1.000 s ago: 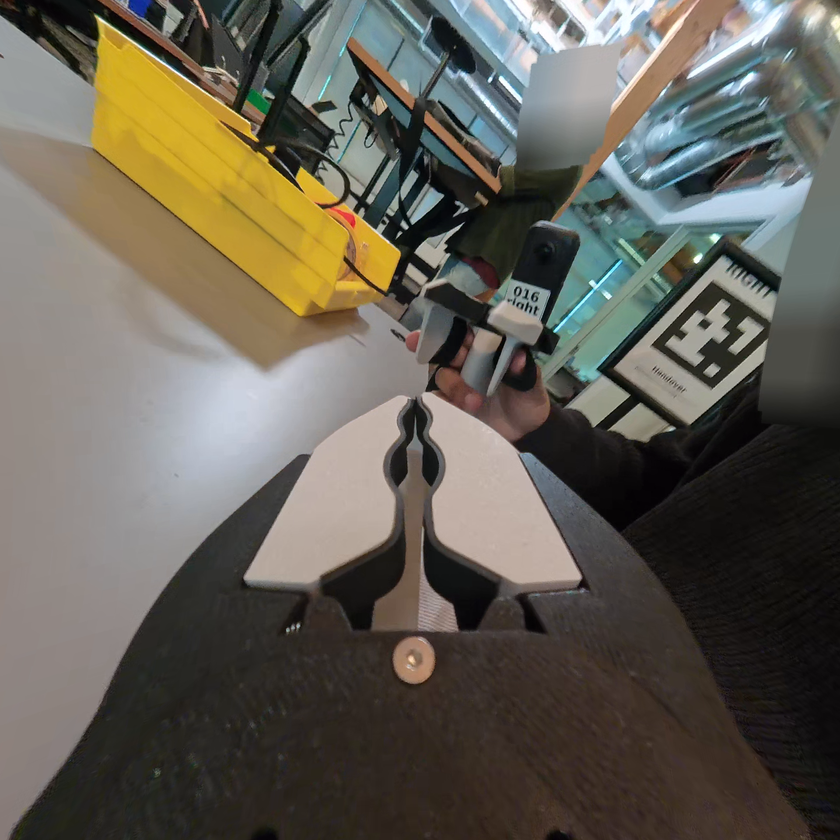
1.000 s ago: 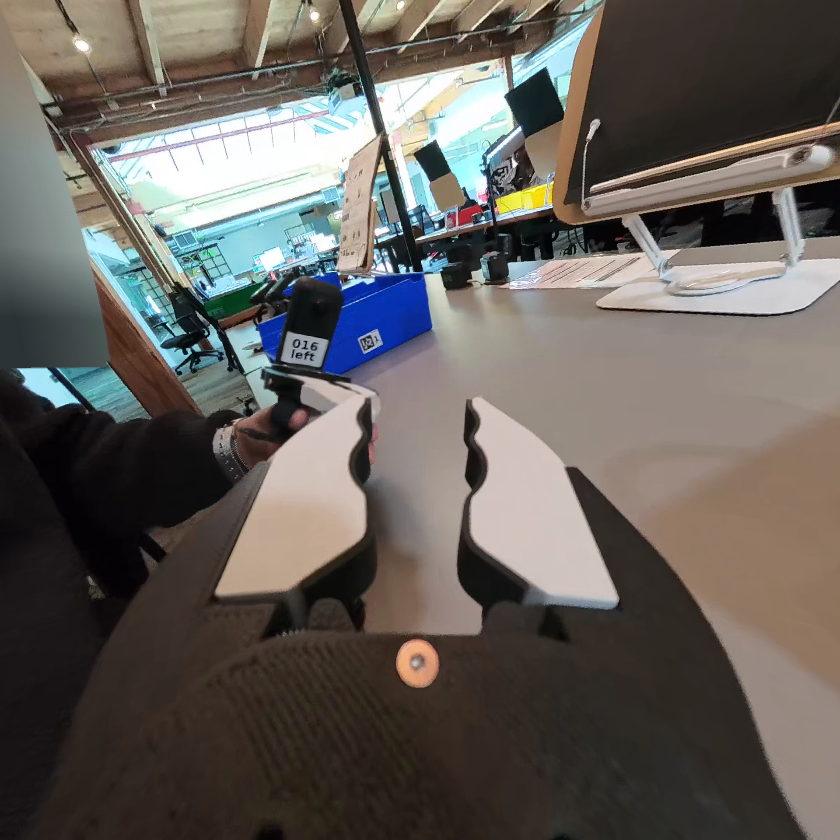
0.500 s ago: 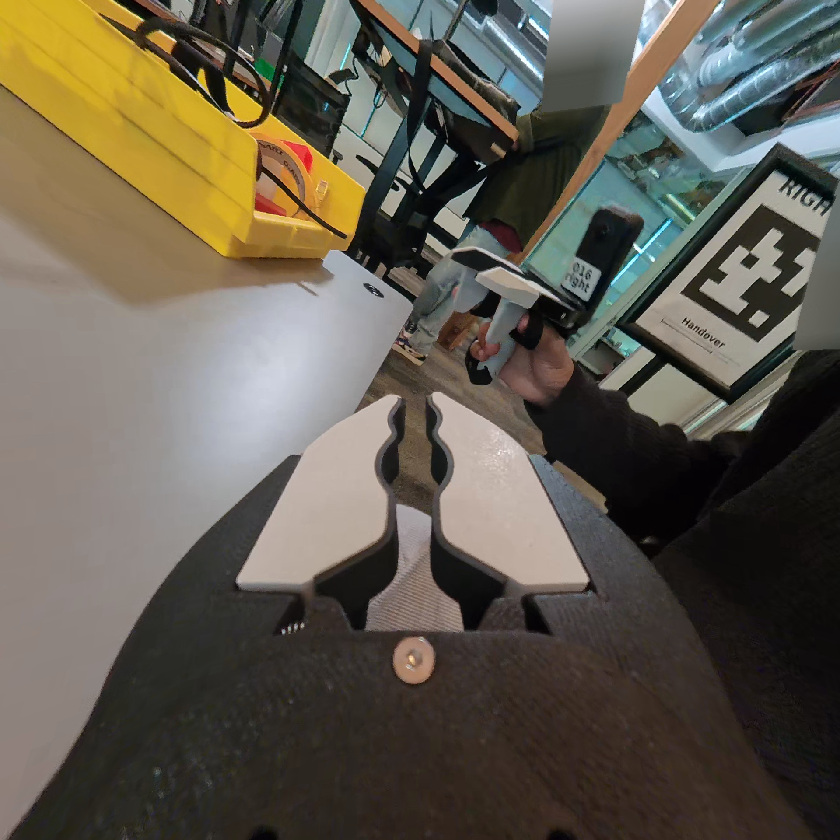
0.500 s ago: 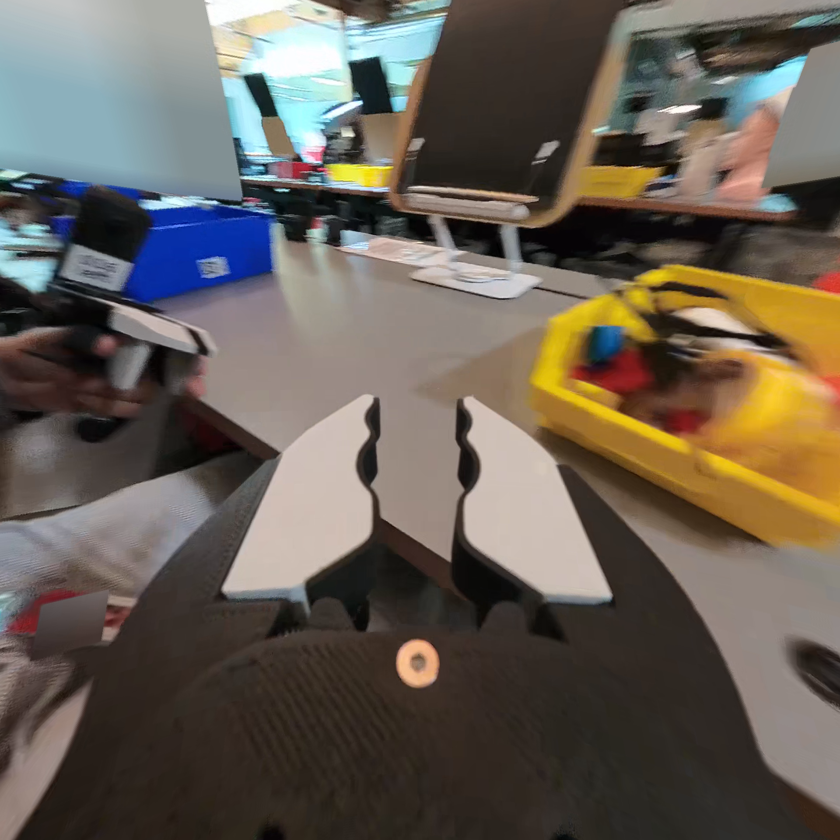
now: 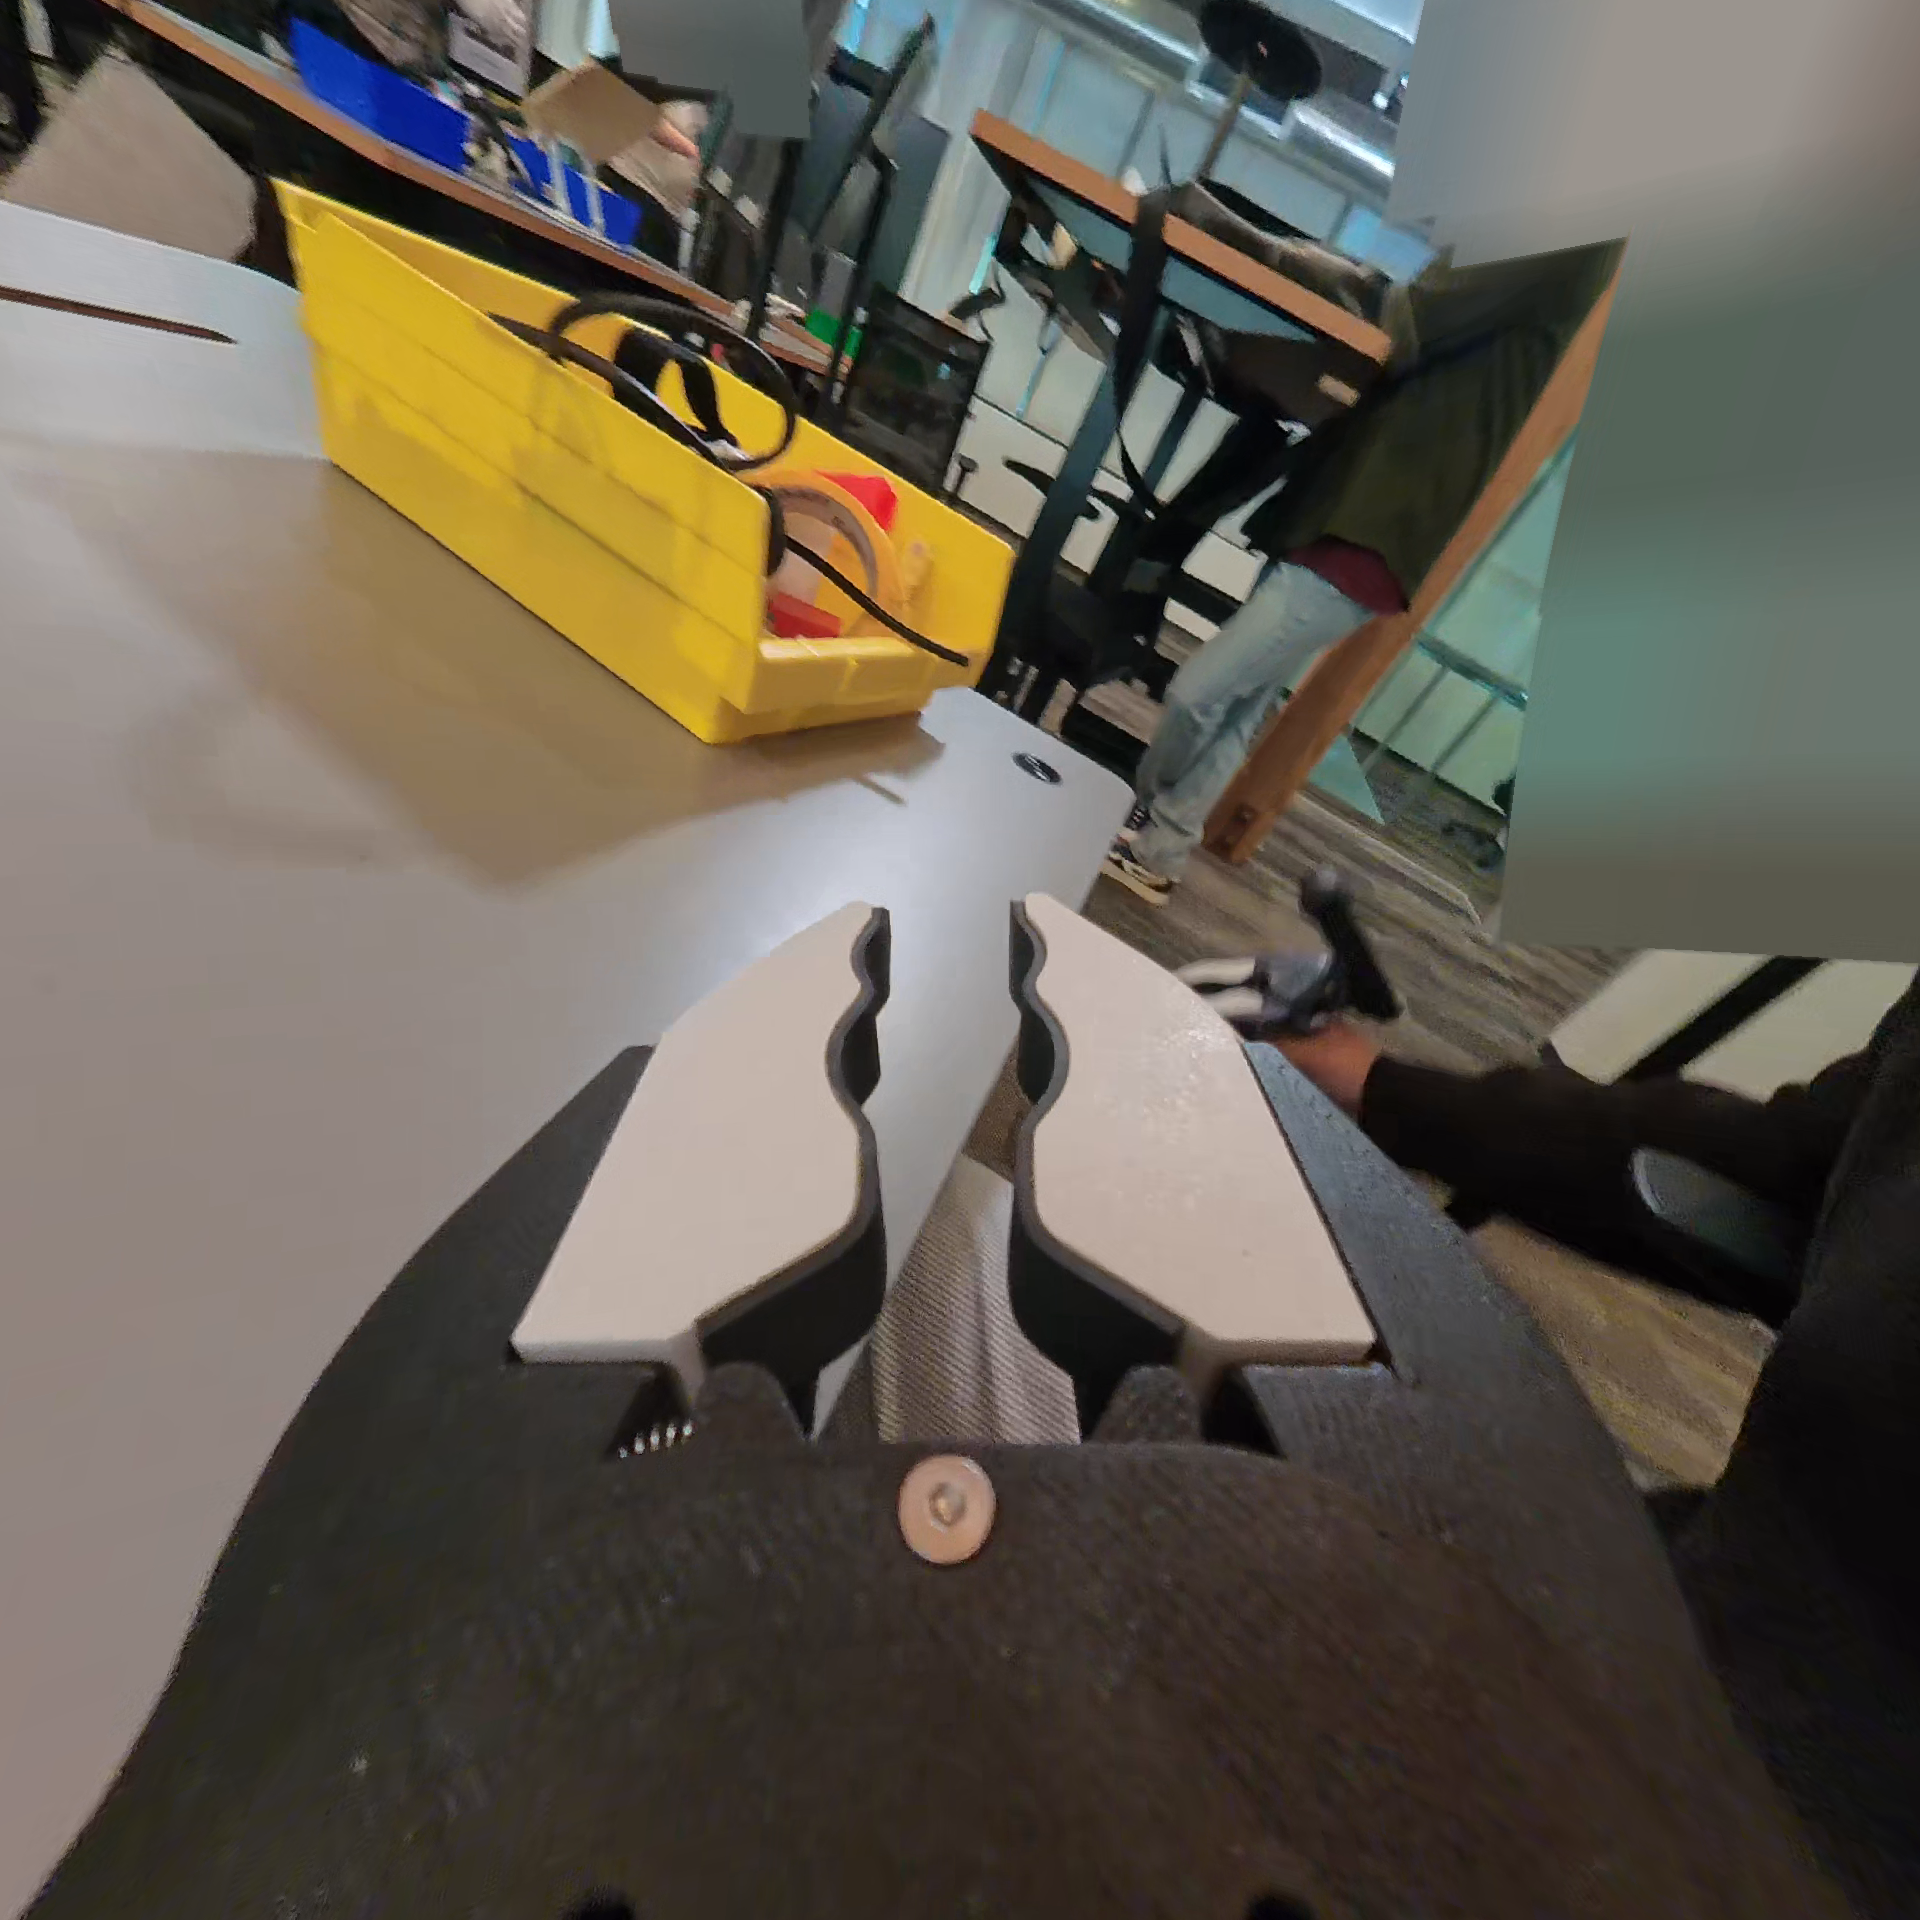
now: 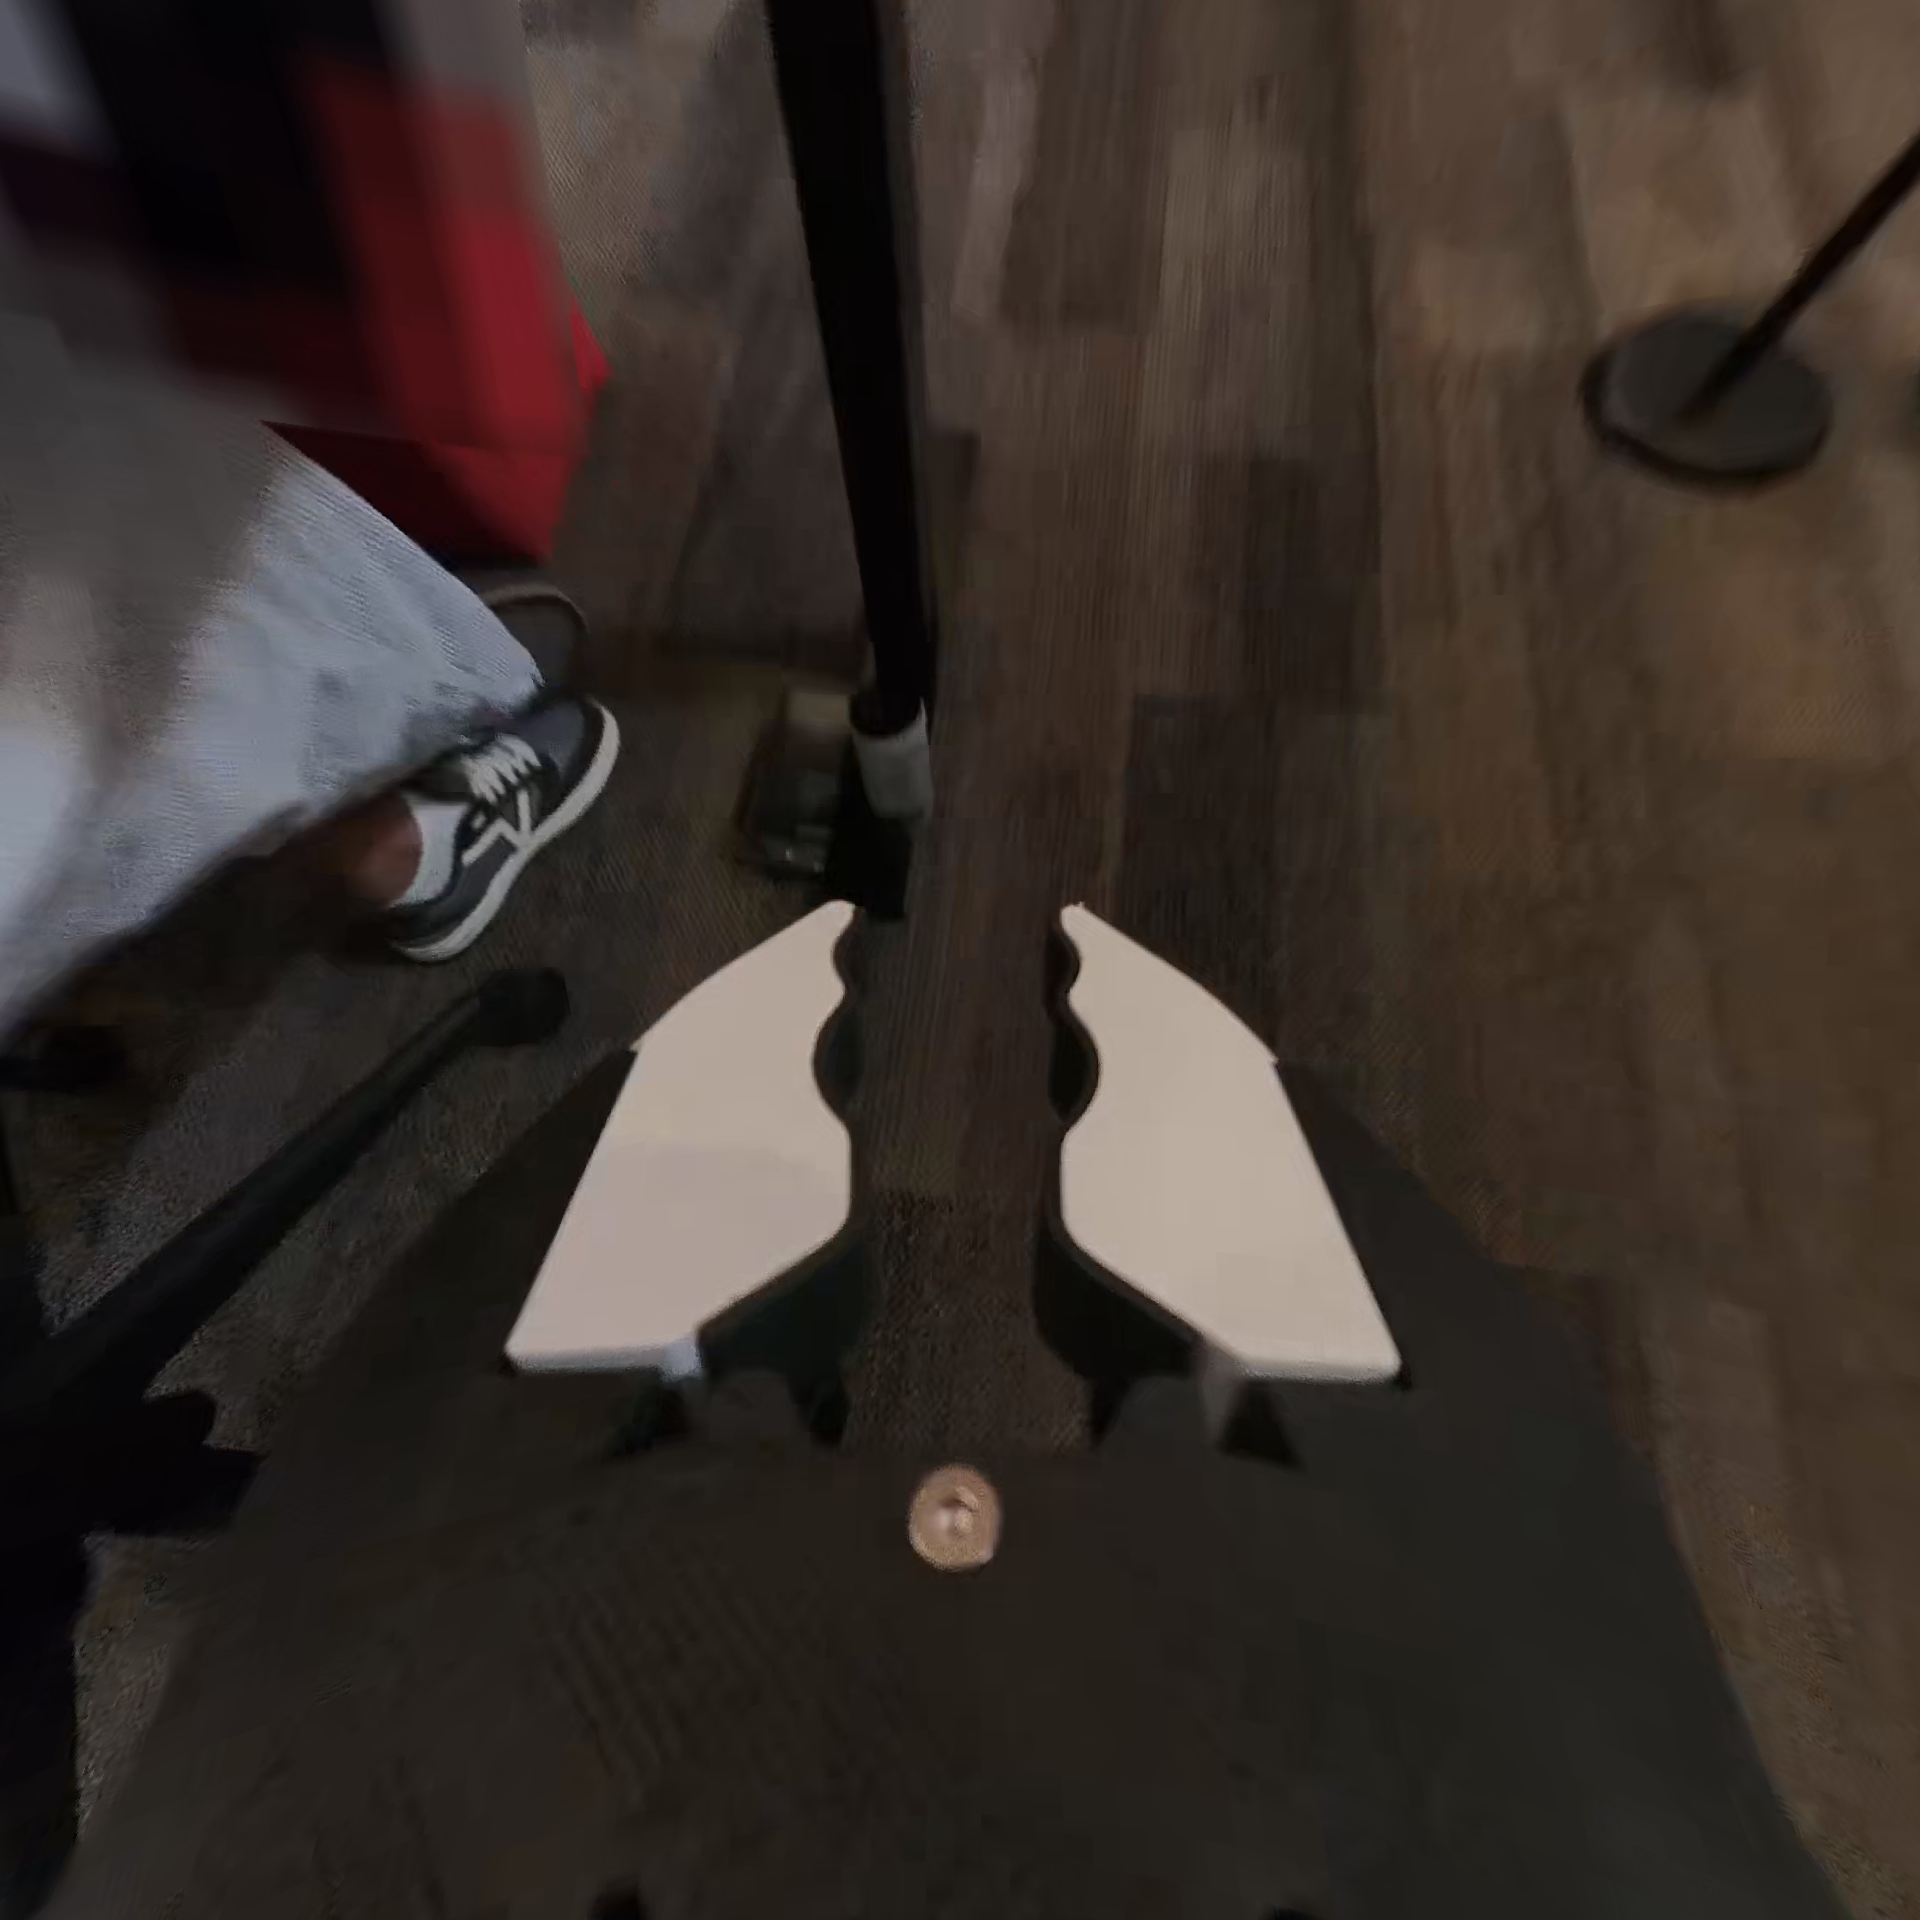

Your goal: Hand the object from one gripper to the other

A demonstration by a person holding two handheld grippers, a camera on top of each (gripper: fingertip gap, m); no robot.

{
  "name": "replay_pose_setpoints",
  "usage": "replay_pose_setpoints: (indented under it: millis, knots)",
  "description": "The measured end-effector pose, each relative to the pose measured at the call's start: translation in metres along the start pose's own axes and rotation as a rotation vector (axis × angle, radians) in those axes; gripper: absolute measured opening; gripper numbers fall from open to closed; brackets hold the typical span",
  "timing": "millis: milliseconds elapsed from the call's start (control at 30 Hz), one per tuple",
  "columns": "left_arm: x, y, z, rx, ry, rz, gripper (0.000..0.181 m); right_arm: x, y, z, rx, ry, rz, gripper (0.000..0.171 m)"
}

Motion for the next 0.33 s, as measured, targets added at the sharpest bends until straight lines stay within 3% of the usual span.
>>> replay_pose_setpoints:
  millis: [133, 333]
  knots:
    - [0.03, -0.017, -0.017, 0.017, 0.011, -0.054, 0.022, 0.093, 0.018, 0.099, 0.091, -0.201, -0.017, 0.045]
    - [0.1, -0.039, -0.022, -0.128, 0.014, 0.088, 0.026, 0.21, 0.038, 0.243, 0.4, -0.554, 0.001, 0.034]
Point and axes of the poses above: each gripper's, where its closed fingertips meet, x out along the fingers, z out of its underside, y = z × x across the jaws, the point moved 6 cm from there along -x, back along the fingers, and after that the axes turned 8 degrees about z, right-handed, at the moved point
